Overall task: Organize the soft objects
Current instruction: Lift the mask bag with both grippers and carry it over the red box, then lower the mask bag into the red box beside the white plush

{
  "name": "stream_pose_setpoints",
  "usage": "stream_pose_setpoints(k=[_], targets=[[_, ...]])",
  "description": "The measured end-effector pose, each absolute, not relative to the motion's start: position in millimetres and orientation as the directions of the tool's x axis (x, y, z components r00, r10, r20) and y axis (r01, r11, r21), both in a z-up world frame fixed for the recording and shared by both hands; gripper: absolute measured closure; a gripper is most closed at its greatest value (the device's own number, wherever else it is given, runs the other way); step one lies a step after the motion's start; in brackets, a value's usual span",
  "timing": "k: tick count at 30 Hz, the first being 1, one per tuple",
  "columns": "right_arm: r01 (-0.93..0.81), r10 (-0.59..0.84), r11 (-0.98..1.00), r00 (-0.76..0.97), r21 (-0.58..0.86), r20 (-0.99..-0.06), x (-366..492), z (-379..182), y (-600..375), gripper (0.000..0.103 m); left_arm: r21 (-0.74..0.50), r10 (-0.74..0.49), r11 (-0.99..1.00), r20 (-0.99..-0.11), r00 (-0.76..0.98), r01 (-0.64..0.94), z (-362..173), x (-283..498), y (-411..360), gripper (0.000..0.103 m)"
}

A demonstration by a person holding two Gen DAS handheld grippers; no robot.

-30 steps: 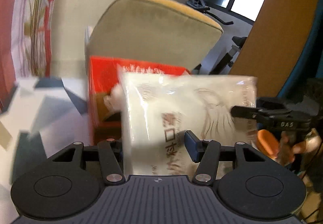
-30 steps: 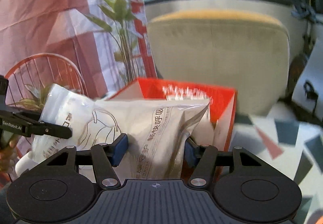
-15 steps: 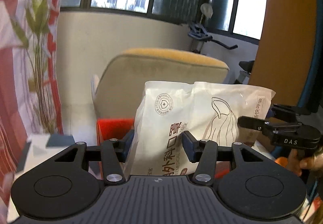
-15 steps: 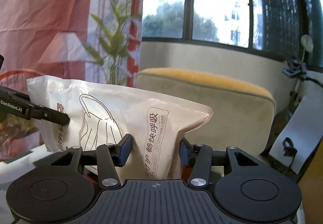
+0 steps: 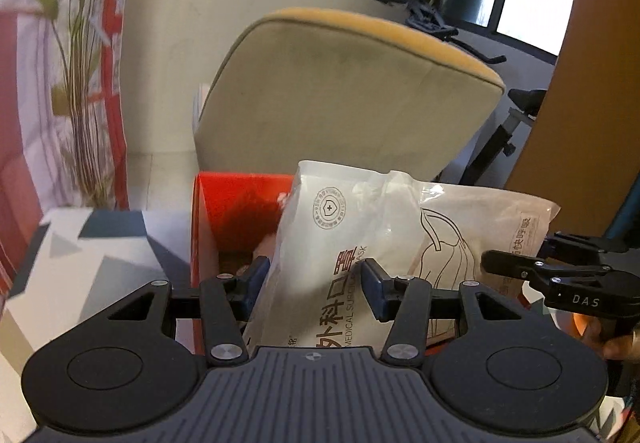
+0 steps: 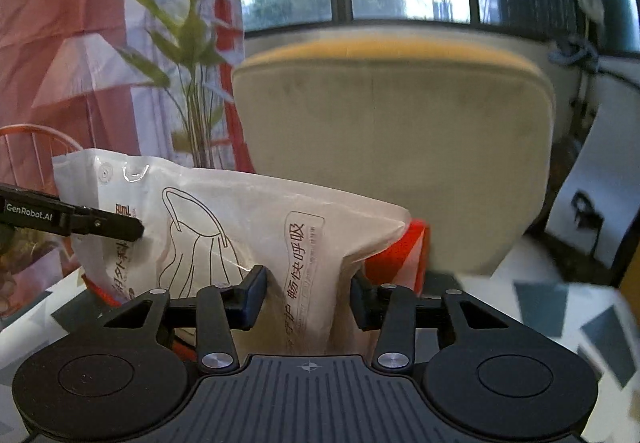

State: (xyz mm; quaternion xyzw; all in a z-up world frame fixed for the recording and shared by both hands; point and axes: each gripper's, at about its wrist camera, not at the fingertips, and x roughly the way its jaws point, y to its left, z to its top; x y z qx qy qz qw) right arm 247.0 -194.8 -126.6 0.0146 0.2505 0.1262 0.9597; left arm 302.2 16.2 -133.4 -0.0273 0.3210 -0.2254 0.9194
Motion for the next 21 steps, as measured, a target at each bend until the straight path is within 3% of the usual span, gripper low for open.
stream_pose_setpoints(k=[11, 16, 21], targets=[[-0.23, 0.303, 0.952, 0.794, 0.201, -0.527, 248.8, -141.0, -199.3, 0.073, -0.398, -0.532, 0.843, -0.52, 0.669, 0.361, -129.7, 289.4, 59.0, 0.049], [-0.225, 0.294, 0.955, 0.791, 0.191, -0.537, 245.0, -143.5, -198.9, 0.075, -0.41, -0.524, 0.841, -0.452, 0.722, 0.354, -114.8, 283.6, 64.8, 0.049], [-0.227, 0.29, 0.957, 0.791, 0.182, -0.538, 242.3, -142.9, -198.2, 0.075, -0.346, -0.486, 0.868, -0.447, 0.751, 0.356, -101.9, 283.1, 53.5, 0.049]])
